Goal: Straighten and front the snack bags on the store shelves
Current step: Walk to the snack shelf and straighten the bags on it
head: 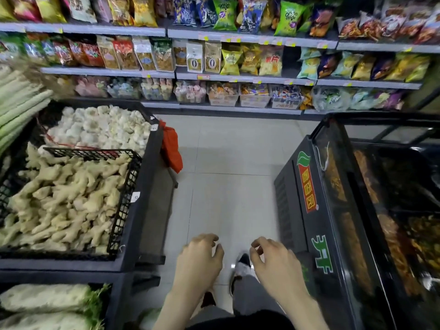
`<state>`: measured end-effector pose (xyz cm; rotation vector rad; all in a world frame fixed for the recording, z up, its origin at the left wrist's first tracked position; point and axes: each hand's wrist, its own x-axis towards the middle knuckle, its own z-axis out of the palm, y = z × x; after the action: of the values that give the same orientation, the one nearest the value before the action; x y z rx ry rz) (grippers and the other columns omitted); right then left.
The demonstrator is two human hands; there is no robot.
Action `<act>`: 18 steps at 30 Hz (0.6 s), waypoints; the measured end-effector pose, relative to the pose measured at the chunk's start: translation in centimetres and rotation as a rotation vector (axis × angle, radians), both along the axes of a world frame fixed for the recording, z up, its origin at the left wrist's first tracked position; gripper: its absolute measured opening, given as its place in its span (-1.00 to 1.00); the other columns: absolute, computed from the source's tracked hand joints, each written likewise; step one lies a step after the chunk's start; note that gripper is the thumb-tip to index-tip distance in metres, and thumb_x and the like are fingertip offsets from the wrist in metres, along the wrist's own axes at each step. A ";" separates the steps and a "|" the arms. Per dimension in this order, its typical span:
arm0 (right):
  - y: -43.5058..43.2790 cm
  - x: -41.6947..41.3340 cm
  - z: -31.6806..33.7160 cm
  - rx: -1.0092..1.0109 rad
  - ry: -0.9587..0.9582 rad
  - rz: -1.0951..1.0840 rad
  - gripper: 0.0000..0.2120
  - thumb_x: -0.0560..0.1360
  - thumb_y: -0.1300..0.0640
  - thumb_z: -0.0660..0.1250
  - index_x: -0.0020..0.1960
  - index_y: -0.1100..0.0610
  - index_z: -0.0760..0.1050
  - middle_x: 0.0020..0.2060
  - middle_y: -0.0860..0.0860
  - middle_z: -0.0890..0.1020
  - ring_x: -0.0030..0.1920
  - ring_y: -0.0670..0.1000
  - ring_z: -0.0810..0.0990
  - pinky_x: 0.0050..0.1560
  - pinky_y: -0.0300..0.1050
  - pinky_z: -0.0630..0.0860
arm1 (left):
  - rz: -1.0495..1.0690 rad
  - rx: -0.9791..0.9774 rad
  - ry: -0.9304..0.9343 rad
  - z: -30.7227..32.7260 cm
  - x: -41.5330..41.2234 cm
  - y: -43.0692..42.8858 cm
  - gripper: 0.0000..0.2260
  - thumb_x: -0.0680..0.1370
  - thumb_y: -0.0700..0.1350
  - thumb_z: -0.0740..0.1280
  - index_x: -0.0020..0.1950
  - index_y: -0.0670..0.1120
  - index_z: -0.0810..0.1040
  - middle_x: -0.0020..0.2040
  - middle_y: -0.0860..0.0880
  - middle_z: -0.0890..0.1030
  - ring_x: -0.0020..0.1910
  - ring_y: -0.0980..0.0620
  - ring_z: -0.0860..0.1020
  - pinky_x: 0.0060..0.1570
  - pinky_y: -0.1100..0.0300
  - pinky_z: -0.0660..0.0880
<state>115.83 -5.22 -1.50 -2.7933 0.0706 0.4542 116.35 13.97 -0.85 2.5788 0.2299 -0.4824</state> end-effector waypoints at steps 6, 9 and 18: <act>-2.6 12.1 0.2 0.030 0.033 0.030 -0.74 0.67 -0.14 0.10 0.18 -0.13 0.53 0.03 -0.13 0.68 0.01 -0.02 0.64 0.06 -0.02 0.57 | -0.018 0.038 -0.003 -1.1 13.5 -2.7 -0.69 0.68 0.06 0.22 0.38 0.10 0.60 0.25 0.17 0.65 0.18 0.04 0.63 0.07 0.14 0.51; -4.4 19.3 1.3 0.039 0.015 0.041 -0.72 0.68 -0.13 0.12 0.25 -0.12 0.54 0.09 -0.12 0.68 0.06 -0.01 0.63 0.06 -0.06 0.53 | -0.009 0.046 -0.005 -0.3 20.3 -4.3 -0.69 0.67 0.06 0.23 0.38 0.09 0.60 0.25 0.16 0.66 0.18 0.03 0.63 0.07 0.12 0.54; -5.5 37.5 2.2 0.050 -0.030 0.129 -0.72 0.69 -0.12 0.13 0.24 -0.09 0.54 0.08 -0.10 0.68 0.03 -0.01 0.62 0.00 -0.08 0.51 | 0.073 0.075 -0.044 1.1 34.6 -5.4 -0.69 0.66 0.10 0.24 0.36 0.14 0.60 0.22 0.17 0.65 0.18 0.04 0.62 0.09 0.09 0.56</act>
<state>153.30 -10.75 0.67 -2.7645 -0.1273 0.4384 150.99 8.56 0.25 2.6399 0.3315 -0.3975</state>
